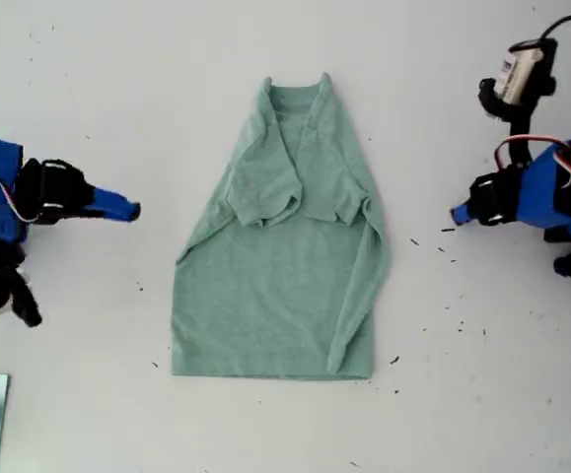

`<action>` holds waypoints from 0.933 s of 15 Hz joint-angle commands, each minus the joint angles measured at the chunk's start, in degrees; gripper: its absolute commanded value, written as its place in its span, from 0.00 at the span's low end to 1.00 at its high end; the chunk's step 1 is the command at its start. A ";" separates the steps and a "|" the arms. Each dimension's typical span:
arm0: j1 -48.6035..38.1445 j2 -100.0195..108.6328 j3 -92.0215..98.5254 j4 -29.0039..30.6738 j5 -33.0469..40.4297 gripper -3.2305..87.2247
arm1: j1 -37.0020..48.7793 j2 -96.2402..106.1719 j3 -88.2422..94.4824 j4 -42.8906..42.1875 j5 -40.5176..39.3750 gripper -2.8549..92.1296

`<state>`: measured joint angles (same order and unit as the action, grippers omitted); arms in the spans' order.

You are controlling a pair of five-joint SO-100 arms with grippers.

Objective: Fold t shirt

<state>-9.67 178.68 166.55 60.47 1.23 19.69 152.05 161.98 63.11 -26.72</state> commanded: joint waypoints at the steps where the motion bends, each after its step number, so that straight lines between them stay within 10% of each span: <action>1: 4.31 -28.92 -38.94 17.75 -0.97 0.03 | 1.05 -3.96 -0.53 -3.08 -1.32 0.05; 3: 8.70 -47.29 -68.47 31.11 4.13 0.03 | 1.14 -5.63 -0.97 -3.60 -1.32 0.05; 8: 17.23 -66.71 -85.34 31.20 6.42 0.03 | 0.88 -5.54 -0.62 -3.87 -0.44 0.05; 10: 20.92 -66.88 -85.52 31.20 6.24 0.31 | 0.79 -5.36 -0.53 -3.87 -0.26 0.05; 14: 24.35 -66.27 -80.07 31.03 -2.02 0.38 | 0.62 -5.27 -0.44 -3.96 0.00 0.05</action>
<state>14.33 111.53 84.55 91.41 3.16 20.13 147.66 161.19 61.08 -26.89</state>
